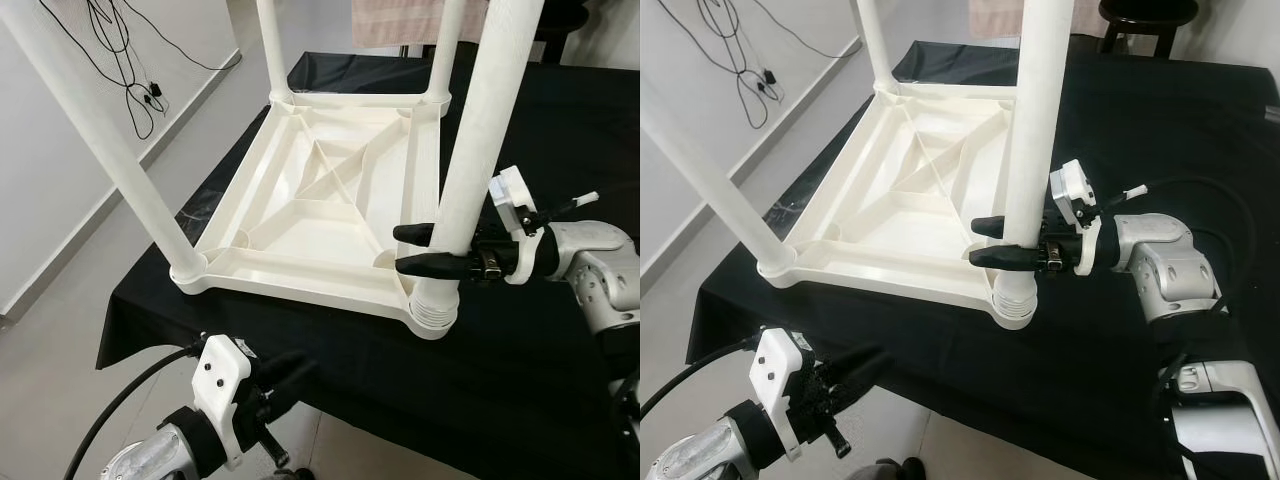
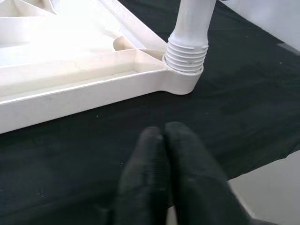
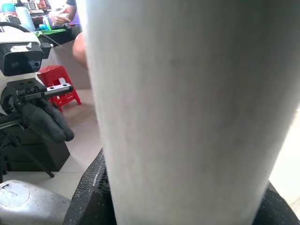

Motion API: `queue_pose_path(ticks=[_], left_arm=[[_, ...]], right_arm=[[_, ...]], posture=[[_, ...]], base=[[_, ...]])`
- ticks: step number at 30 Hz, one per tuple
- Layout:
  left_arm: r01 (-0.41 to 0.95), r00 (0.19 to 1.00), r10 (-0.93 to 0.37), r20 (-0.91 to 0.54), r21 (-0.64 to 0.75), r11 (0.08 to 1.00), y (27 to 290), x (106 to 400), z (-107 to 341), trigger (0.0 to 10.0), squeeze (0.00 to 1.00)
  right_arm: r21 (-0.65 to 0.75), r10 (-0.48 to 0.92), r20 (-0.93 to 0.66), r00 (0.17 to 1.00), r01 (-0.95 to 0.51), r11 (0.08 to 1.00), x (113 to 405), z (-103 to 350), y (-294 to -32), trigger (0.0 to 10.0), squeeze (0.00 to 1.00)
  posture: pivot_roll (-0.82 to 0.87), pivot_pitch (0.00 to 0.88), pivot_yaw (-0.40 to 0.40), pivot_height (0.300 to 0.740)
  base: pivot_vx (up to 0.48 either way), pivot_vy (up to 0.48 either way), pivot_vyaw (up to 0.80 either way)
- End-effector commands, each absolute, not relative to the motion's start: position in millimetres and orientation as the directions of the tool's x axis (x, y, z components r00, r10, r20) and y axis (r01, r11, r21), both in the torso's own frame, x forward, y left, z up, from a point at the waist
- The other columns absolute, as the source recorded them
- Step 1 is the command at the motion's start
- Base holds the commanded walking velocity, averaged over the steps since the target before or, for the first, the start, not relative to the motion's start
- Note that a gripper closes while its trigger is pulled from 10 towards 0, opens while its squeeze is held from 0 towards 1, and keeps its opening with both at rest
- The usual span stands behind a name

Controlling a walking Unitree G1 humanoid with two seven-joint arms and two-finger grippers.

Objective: Building children table

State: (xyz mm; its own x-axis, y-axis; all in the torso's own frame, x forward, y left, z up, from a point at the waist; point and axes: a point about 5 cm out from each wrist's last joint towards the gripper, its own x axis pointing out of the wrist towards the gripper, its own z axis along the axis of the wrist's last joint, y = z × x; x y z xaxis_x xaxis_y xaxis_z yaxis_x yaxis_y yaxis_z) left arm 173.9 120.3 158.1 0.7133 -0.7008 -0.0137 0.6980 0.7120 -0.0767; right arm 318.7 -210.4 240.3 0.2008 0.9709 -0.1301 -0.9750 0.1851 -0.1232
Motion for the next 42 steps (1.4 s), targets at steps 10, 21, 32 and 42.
queue_pose_path(ticks=[10,21,32,42], left_arm=[[0.714,0.695,-0.718,-0.037,-0.087,0.695,124.6,171.4,157.0,0.0,0.00],[0.715,0.693,-0.719,-0.040,-0.089,0.694,126.3,172.6,156.3,0.0,0.00],[0.715,0.692,-0.719,-0.055,-0.082,0.694,126.1,175.2,153.0,10.0,0.00],[0.717,0.690,-0.722,-0.054,-0.088,0.692,124.8,174.4,153.4,10.0,0.00]], right_arm=[[-0.090,0.965,0.042,0.260,-0.961,0.263,304.4,218.8,-200.9,10.0,0.00],[-0.095,0.965,0.026,0.263,-0.960,0.264,292.5,209.8,-197.0,10.0,0.00],[-0.141,0.955,-0.270,0.121,-0.986,0.085,276.4,198.9,-190.4,10.0,0.00],[-0.096,0.959,-0.283,0.036,-0.995,0.009,282.3,213.2,-185.8,10.0,0.00]], posture=[[0.04,0.215,0.081,0.740],[0.03,0.201,0.090,0.740],[0.02,0.182,0.090,0.740],[0.02,0.193,0.084,0.740]], base=[[0.000,0.000,0.00],[0.000,0.000,0.00],[0.000,0.000,0.00],[0.000,0.000,0.00]])
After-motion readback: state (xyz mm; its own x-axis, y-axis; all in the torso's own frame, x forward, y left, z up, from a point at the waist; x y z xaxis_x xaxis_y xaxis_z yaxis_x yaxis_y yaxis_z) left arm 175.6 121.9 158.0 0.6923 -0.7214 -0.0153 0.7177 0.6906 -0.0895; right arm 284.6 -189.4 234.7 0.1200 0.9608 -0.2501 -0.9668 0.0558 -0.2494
